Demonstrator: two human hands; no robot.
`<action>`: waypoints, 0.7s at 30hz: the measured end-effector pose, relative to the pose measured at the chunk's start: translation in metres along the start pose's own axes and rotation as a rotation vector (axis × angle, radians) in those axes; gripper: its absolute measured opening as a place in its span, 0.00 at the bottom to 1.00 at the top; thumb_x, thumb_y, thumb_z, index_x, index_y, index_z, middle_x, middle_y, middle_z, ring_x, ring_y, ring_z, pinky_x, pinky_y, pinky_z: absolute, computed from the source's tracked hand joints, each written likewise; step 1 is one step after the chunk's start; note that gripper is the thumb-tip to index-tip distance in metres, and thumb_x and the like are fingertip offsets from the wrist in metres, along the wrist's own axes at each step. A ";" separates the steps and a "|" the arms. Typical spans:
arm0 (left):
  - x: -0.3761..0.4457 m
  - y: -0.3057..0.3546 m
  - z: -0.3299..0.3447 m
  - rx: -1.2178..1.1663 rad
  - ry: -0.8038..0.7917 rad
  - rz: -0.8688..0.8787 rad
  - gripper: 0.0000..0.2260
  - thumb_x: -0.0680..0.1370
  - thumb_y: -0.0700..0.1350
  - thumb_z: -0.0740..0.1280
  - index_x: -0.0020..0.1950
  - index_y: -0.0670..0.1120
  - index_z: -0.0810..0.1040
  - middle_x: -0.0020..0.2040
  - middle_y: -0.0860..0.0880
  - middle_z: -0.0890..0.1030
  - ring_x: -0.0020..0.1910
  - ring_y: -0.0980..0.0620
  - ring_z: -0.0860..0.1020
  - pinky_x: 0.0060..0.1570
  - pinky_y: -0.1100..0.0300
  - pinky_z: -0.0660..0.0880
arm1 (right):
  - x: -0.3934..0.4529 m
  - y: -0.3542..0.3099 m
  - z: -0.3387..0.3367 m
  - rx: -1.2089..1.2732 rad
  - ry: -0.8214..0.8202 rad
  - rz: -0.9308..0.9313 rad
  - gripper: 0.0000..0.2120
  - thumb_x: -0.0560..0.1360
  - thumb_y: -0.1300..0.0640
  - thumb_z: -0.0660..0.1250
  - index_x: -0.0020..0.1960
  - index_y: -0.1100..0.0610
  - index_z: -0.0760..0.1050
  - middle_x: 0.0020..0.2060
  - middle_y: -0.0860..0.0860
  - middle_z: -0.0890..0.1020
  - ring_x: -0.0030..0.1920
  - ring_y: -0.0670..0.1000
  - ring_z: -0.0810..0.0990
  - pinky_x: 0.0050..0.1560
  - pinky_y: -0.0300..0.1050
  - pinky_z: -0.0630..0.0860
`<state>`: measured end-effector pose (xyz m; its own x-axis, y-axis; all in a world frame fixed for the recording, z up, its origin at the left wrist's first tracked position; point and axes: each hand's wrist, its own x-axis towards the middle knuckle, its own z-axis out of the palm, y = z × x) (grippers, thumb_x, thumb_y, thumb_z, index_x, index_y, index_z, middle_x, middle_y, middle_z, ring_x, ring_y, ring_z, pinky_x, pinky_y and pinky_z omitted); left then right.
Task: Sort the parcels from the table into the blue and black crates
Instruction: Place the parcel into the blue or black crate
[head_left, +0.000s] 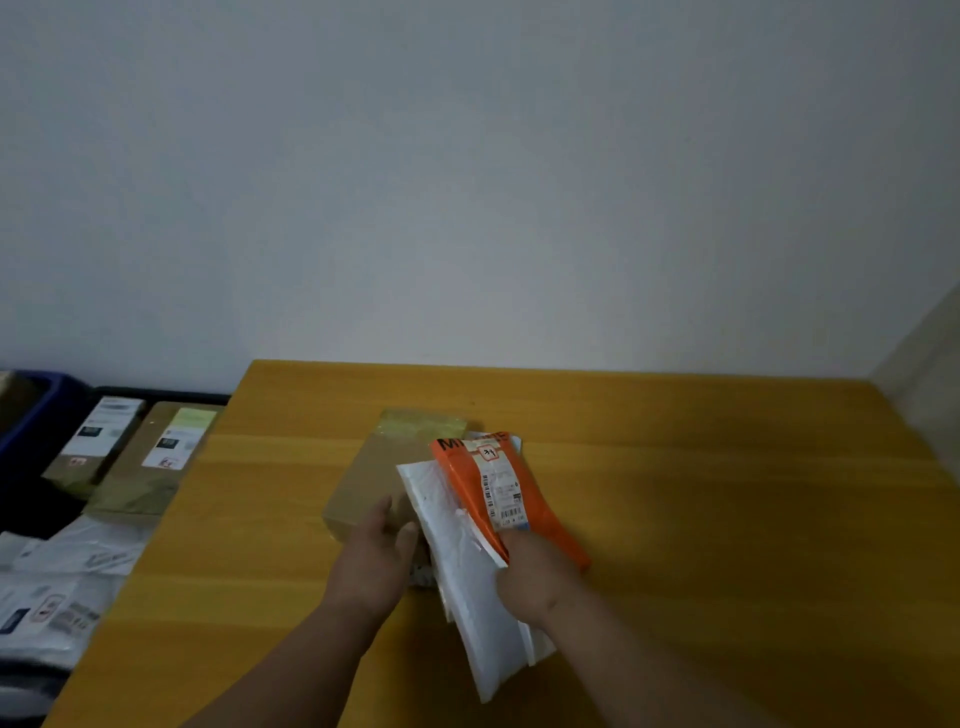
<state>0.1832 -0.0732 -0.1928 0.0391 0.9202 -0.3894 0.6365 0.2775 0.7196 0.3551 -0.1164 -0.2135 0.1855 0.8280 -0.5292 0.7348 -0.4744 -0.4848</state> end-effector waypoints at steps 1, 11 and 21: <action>0.006 -0.004 -0.011 -0.006 0.001 0.006 0.25 0.83 0.51 0.60 0.79 0.48 0.58 0.75 0.44 0.68 0.71 0.43 0.68 0.64 0.51 0.69 | 0.003 -0.011 0.004 -0.001 0.029 0.004 0.19 0.80 0.58 0.60 0.70 0.48 0.70 0.66 0.52 0.75 0.67 0.56 0.74 0.68 0.52 0.72; 0.060 -0.042 -0.086 -0.091 0.092 0.082 0.24 0.81 0.54 0.60 0.75 0.49 0.66 0.73 0.44 0.68 0.71 0.44 0.68 0.68 0.43 0.68 | 0.007 -0.095 0.029 0.144 0.302 -0.039 0.07 0.79 0.49 0.62 0.49 0.49 0.77 0.46 0.47 0.81 0.47 0.51 0.80 0.42 0.46 0.77; 0.024 -0.026 -0.138 -1.177 -0.133 -0.362 0.36 0.76 0.73 0.49 0.58 0.44 0.77 0.53 0.42 0.82 0.47 0.43 0.80 0.46 0.50 0.74 | -0.020 -0.119 0.037 0.007 0.638 -0.345 0.14 0.69 0.59 0.61 0.46 0.46 0.83 0.54 0.44 0.83 0.59 0.54 0.79 0.61 0.62 0.71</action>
<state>0.0617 -0.0198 -0.1414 0.1269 0.7229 -0.6792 -0.4500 0.6521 0.6101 0.2404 -0.0876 -0.1712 0.2894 0.9432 0.1631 0.8165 -0.1543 -0.5563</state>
